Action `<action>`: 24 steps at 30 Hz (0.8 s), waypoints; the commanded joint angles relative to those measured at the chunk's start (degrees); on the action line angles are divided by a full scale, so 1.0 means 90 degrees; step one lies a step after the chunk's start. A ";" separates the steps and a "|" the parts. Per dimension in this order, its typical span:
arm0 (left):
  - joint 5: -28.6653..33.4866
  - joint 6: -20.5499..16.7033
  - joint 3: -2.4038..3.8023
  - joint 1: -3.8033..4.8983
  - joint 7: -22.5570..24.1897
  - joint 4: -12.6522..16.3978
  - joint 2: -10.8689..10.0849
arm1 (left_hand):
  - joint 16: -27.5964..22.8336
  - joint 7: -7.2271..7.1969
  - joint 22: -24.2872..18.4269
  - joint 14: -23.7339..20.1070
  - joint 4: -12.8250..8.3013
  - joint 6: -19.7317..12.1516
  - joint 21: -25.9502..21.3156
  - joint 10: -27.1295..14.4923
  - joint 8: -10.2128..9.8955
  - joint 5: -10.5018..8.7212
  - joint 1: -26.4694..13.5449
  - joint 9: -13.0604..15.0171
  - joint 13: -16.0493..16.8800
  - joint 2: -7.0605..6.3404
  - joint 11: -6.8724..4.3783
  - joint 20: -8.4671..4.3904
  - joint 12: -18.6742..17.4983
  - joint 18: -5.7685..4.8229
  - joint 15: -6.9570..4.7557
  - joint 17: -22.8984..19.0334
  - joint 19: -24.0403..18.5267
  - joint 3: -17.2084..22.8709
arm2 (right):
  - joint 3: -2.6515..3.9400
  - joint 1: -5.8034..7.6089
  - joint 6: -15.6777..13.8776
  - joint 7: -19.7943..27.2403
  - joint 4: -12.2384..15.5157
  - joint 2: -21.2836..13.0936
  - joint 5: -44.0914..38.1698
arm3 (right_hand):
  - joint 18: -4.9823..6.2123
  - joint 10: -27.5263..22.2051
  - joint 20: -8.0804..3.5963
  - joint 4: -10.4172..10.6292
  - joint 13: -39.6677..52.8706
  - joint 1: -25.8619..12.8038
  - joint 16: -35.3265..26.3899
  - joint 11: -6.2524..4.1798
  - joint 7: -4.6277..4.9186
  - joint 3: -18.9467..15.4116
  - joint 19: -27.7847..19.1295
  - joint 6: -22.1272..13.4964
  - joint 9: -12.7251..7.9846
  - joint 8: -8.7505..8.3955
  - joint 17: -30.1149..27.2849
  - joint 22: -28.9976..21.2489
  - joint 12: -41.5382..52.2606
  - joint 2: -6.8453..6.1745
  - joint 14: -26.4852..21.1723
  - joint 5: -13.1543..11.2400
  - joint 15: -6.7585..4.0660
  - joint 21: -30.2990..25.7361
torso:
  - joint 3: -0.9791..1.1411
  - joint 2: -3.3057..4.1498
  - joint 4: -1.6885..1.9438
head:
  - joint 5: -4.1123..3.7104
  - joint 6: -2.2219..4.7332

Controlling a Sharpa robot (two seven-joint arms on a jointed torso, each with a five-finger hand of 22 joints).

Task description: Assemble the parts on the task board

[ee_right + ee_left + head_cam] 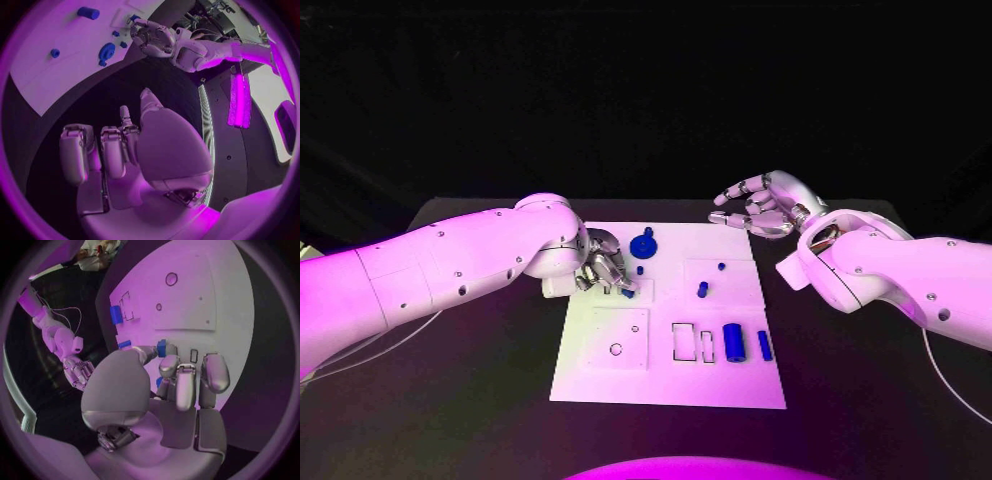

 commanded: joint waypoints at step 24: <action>-0.1253 -0.2176 -0.0005 -0.0258 0.0302 0.0964 -0.0574 | 0.0080 -0.0148 0.0438 0.0495 -0.1477 0.0326 0.0238 0.0367 0.0075 0.0096 -0.0602 0.0458 0.0231 -0.0377 -0.0118 -0.0106 0.0141 -0.0170 -0.0152 0.1041 0.0414 0.1871 | -0.0006 -0.0014 0.0107 0.0026 -0.0010 -0.0065 -0.0013 | 0.0130 0.0012 0.0038 -0.0002 0.1021 0.0017 -0.0045 0.0040 0.0008 -0.0039 0.0319 -0.0032 0.0000 0.0020 0.1170 0.1203 -0.0026 0.0041 0.0545 0.0081 0.0017 -0.0021 | 0.0000 0.0000 0.0010 | 0.0009 -0.0089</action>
